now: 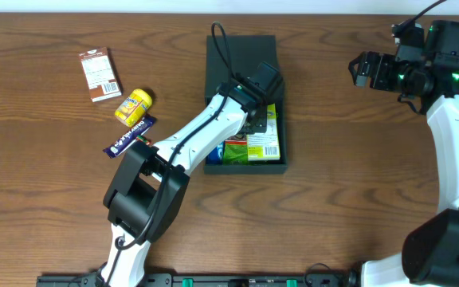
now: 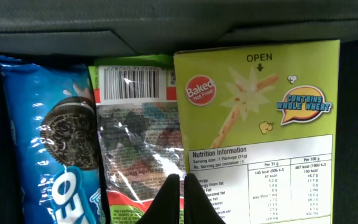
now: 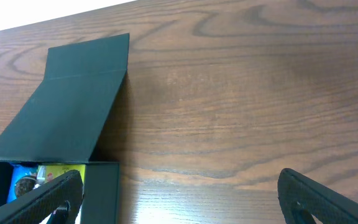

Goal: Pack container
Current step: 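Push the yellow-green box down upright into the box with the left gripper, then grasp the brown Pocky box with the left gripper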

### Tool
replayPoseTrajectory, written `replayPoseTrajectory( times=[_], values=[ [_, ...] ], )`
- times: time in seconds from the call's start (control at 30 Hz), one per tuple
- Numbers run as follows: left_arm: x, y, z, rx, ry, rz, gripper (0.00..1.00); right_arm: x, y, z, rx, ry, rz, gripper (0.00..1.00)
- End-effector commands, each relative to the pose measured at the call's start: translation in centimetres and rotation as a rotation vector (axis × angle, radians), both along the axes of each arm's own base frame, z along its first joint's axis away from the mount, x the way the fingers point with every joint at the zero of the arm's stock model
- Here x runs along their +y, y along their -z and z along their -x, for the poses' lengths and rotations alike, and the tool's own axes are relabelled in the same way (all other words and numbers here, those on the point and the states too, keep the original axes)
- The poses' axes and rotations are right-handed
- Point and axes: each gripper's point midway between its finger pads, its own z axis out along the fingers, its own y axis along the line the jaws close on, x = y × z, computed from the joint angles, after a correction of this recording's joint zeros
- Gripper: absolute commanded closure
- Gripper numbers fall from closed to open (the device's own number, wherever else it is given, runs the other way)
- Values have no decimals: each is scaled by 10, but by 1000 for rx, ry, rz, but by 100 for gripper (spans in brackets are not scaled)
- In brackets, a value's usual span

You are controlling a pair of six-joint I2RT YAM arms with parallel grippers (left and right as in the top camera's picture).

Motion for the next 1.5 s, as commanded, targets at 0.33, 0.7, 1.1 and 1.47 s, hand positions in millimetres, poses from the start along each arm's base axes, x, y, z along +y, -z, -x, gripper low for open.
replayPoseTrajectory(
  times=[0.33,0.7,1.1,1.47],
  values=[
    [6,24,7,30,-25,-8,94,-3,-13,0,-30,6,-1,1],
    [-14,24,4,19,44,80,94,-3,-13,1,-26,6,-1,1],
    [97,-129,-75,-429,-182,-259,94,-3,-13,1,-27,6,-1,1],
    [324,-139,-99,-365,-727,-272,77,-2,-11,4,-12,6,-4,1]
  ],
)
